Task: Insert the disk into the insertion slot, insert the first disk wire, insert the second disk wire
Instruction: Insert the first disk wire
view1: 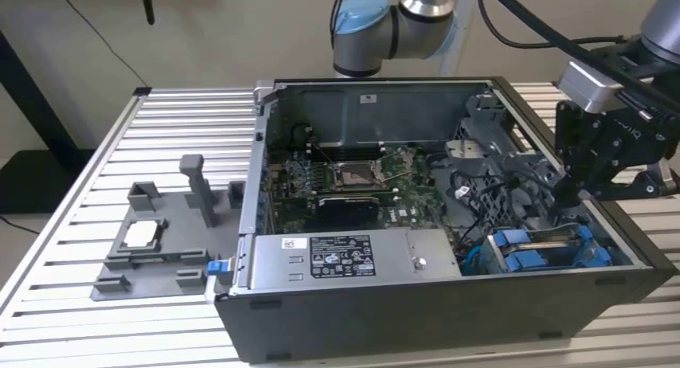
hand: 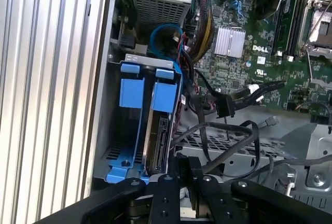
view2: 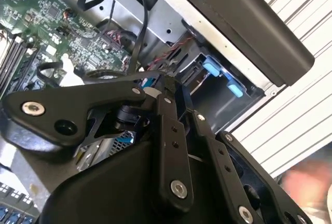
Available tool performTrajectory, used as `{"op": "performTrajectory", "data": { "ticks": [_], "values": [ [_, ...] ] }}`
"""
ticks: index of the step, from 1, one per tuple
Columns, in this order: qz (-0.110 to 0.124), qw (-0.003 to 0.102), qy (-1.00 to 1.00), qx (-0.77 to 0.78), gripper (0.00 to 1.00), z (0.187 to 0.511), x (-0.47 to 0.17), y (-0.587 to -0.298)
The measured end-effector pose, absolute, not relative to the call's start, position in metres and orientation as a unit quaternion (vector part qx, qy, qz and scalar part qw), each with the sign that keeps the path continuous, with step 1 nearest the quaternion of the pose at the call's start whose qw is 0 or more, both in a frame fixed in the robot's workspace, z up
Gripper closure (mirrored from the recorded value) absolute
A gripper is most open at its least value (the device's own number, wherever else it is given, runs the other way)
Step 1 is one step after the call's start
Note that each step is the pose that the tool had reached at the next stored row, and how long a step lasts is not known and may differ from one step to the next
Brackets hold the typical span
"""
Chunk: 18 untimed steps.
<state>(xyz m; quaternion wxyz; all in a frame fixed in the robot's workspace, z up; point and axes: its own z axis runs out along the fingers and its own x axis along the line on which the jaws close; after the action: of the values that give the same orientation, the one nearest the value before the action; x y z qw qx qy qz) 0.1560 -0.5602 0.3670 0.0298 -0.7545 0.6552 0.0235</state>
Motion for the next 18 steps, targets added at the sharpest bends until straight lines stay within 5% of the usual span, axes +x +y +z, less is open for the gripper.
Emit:
{"op": "performTrajectory", "data": {
  "ticks": [18],
  "values": [
    [0.036, 0.018, 0.704, -0.709, 0.81, 0.356, 0.163, -0.562]
  ]
}}
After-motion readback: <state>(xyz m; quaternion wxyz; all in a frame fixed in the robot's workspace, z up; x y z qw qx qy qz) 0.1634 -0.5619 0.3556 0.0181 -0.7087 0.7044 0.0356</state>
